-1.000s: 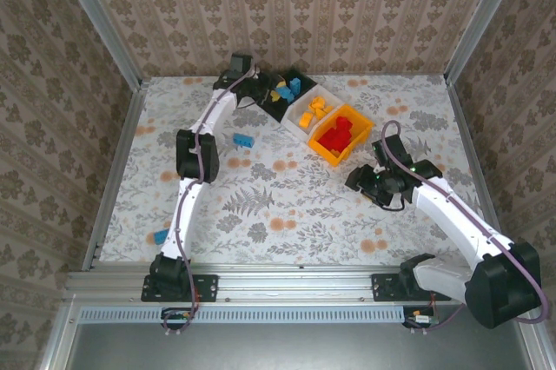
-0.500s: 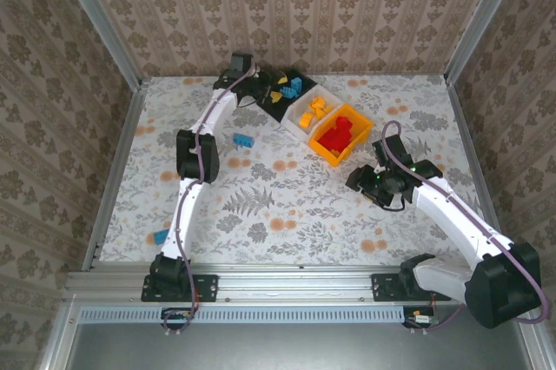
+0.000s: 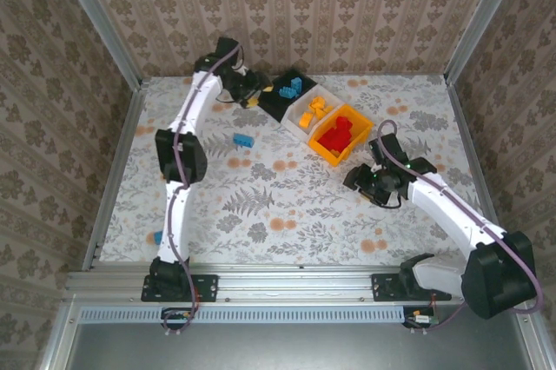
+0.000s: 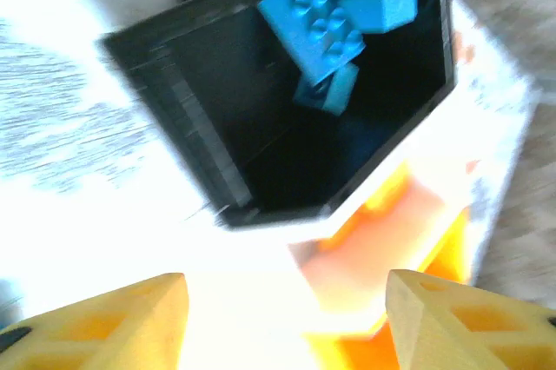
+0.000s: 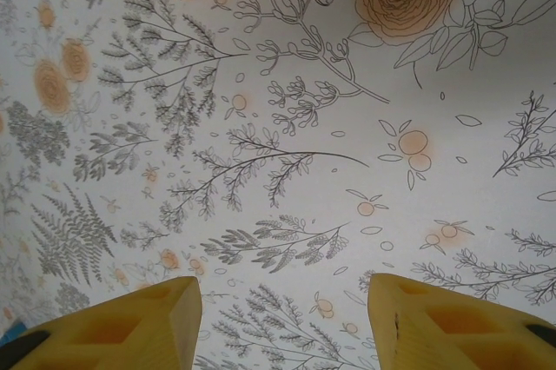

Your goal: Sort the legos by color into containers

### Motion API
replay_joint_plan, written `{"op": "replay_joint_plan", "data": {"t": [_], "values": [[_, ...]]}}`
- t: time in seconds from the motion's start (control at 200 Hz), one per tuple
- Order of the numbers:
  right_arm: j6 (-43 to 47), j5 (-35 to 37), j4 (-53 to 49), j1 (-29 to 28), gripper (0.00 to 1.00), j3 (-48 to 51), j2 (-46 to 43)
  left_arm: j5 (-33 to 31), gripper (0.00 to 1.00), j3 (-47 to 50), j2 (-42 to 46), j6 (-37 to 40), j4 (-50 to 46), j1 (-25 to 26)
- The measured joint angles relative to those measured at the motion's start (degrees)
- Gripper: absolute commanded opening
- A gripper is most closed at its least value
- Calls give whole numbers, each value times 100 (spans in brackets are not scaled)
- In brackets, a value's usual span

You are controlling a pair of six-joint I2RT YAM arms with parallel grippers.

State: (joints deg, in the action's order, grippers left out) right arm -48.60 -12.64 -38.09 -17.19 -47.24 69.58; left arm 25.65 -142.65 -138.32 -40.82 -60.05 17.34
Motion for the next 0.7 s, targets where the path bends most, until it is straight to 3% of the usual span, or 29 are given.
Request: {"op": "replay_joint_plan", "data": {"t": [0.16, 0.295, 0.505, 0.7], "values": [[164, -70, 68, -199, 55, -278, 487, -1045, 75, 970, 1047, 1266, -953, -96], [568, -144, 109, -525, 55, -962, 1064, -1499, 76, 1746, 1255, 1814, -1207, -105], [2118, -210, 697, -1314, 57, -2006, 1939, -1805, 76, 2920, 1467, 2009, -1139, -160], [3965, -511, 1572, -1720, 57, -2927, 2944, -1670, 76, 5023, 2841, 1685, -640, -549]]}}
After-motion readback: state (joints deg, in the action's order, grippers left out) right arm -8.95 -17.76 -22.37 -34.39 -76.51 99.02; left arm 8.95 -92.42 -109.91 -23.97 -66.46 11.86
